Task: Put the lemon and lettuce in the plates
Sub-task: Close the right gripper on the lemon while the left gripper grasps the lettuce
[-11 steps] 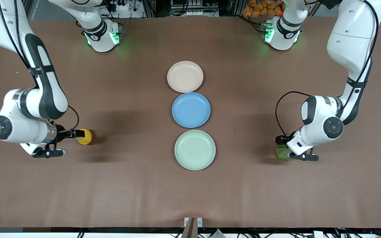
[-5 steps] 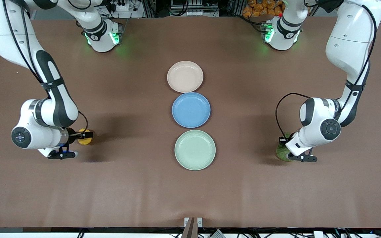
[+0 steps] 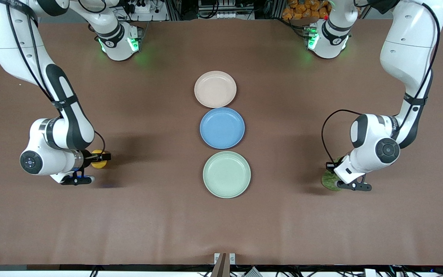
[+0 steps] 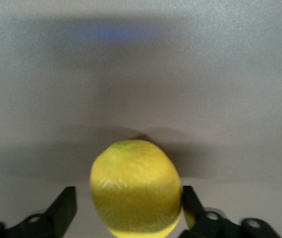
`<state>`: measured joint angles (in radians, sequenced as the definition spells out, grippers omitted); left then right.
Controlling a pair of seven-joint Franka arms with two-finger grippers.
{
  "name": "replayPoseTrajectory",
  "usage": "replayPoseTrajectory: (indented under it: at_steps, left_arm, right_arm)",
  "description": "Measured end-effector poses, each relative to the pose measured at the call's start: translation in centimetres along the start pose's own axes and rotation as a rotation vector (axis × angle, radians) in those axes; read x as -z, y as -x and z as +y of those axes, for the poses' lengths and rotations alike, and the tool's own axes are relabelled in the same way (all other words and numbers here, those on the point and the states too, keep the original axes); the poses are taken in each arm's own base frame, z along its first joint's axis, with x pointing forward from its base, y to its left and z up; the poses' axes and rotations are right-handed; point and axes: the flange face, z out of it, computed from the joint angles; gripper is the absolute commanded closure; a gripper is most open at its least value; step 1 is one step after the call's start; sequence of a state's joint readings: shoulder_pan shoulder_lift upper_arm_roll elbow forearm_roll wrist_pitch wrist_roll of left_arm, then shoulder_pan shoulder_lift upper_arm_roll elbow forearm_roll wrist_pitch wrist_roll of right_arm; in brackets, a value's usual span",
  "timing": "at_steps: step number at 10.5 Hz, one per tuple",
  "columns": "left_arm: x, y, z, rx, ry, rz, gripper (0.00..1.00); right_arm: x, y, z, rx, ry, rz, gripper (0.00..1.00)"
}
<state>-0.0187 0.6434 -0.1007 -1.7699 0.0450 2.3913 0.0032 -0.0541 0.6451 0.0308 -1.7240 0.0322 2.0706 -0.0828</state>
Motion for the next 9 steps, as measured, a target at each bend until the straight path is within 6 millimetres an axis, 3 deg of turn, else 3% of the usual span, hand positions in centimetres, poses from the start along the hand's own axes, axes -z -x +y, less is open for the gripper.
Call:
replayPoseTrajectory:
  at_steps: [3, 5, 7, 9]
  left_arm:
    - [4.2, -1.1, 1.0, -0.015, -0.004, 0.039, 1.0]
    - [7.4, -1.7, 3.9, -0.037, -0.006, 0.052, 1.0]
    - [10.0, -2.4, 9.0, -0.027, -0.001, 0.079, 1.0]
    - [11.3, -2.3, 15.2, 0.007, 0.012, 0.105, 1.0]
  right_arm:
    - [-0.2, -0.2, 0.1, -0.001, 0.0, 0.003, 1.0]
    - [-0.2, -0.1, 0.0, 0.0, 0.0, 0.001, 1.0]
    - [-0.3, 0.1, -0.5, 0.007, -0.005, -0.028, 1.0]
    - [0.3, 0.2, -1.4, 0.02, -0.008, -0.039, 1.0]
